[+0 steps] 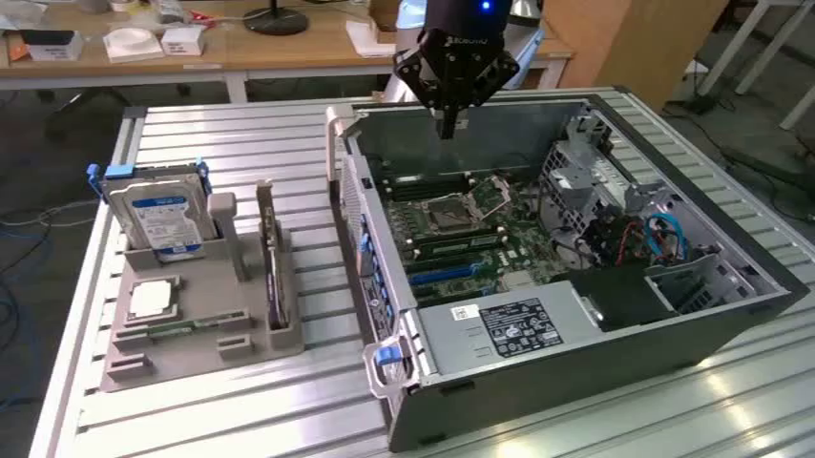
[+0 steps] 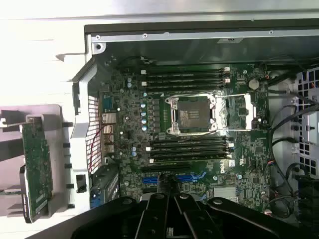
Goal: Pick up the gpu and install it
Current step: 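Reach for the gpu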
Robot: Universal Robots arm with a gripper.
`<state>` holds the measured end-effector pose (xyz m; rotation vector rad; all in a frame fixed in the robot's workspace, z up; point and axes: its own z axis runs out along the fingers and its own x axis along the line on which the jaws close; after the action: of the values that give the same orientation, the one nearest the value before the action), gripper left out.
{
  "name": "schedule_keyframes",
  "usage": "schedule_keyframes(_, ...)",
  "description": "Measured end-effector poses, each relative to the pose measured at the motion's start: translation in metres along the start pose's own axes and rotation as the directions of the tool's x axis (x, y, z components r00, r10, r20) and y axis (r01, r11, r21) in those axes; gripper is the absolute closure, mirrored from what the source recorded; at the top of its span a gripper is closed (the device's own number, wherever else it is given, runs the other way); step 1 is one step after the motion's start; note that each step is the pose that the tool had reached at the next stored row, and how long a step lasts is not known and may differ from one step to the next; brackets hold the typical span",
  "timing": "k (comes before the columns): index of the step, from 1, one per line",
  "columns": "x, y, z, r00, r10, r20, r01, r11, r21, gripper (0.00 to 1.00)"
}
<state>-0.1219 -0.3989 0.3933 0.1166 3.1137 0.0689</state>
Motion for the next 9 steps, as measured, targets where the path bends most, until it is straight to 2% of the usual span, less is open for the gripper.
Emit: schedule_keyframes(9, 0.0001, 0.0000, 0.0000, 1.0000, 0.000, 0.0000, 0.000, 1.0000, 0.0000, 0.90)
